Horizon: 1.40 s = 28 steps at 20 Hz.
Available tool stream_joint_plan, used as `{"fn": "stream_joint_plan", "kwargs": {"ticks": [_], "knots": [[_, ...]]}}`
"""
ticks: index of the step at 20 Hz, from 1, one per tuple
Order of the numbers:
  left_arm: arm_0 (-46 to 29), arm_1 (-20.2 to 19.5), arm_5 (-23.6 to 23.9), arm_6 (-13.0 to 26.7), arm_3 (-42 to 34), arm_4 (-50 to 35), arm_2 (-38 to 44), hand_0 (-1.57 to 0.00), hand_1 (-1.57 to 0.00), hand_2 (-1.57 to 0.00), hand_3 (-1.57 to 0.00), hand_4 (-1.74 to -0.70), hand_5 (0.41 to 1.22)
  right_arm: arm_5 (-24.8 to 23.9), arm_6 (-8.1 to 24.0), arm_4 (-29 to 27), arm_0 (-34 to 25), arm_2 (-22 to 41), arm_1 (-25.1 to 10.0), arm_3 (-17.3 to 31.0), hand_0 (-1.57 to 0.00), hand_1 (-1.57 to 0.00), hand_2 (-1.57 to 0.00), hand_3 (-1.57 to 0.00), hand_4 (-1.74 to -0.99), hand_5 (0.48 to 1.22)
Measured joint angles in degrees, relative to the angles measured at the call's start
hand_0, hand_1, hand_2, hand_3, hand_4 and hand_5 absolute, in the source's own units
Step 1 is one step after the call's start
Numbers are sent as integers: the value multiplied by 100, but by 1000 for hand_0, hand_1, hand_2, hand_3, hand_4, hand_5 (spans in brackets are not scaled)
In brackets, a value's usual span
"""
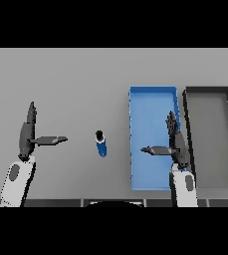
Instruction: Pick up the blue pipe and place it into the blue bin.
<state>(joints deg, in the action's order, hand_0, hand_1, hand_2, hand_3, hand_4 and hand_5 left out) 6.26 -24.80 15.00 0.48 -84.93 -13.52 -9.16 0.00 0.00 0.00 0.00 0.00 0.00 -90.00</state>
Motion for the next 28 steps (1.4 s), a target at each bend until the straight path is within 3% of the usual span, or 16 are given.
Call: {"fn": "stream_joint_plan", "kwargs": {"ticks": [6, 7, 8, 11, 14, 16, 19, 22, 28], "knots": [[260, 144, 104, 121, 128, 90, -78, 1, 1, 1, 1, -966, 593, 85, 26, -149, -194, -196, -171, 161, 1, 1, 1, 1, -1205, 629], [79, -196, -447, -264, 139, 143, -226, 1, 1, 1, 1, -963, 592, 159, -512, 273, 4, -47, -566, -37, 1, 1, 1, 1, -1201, 628], [6, -458, -825, -483, 256, 160, -259, 1, 1, 1, 1, -960, 590, 191, -802, 568, 180, 83, -756, -134, 1, 1, 1, 1, -1197, 627], [-49, -754, -1358, -887, 364, 206, -353, 1, 1, 1, 1, -961, 595, 236, -724, 864, 294, 298, -905, -421, 1, 1, 1, 1, -1196, 623], [-34, -814, -1640, -912, 348, 110, -414, 1, 1, 1, 1, -966, 594, 255, -555, 856, 258, 270, -964, -410, 1, 1, 1, 1, -1197, 621], [-202, -903, -1942, -1105, 146, 55, -540, 1, 1, 1, 1, -989, 573, 286, -696, 840, 282, 253, -1013, -422, 1, 1, 1, 1, -1181, 619], [-405, -1222, -2314, -1019, -348, 26, -742, 1, 1, 1, 1, -1048, 535, 300, -692, 904, 243, 316, -990, -345, 1, 1, 1, 1, -1176, 615], [-427, -1038, -2580, -649, -557, 117, -1203, 1, 1, 1, 1, -1113, 497, 288, -647, 889, 257, 306, -989, -417, 1, 1, 1, 1, -1164, 617], [-339, -562, -2595, -243, -685, 582, -1868, 1, 1, 1, 1, -1144, 452, 303, -559, 839, 354, 307, -957, -527, 1, 1, 1, 1, -1205, 618]]}}
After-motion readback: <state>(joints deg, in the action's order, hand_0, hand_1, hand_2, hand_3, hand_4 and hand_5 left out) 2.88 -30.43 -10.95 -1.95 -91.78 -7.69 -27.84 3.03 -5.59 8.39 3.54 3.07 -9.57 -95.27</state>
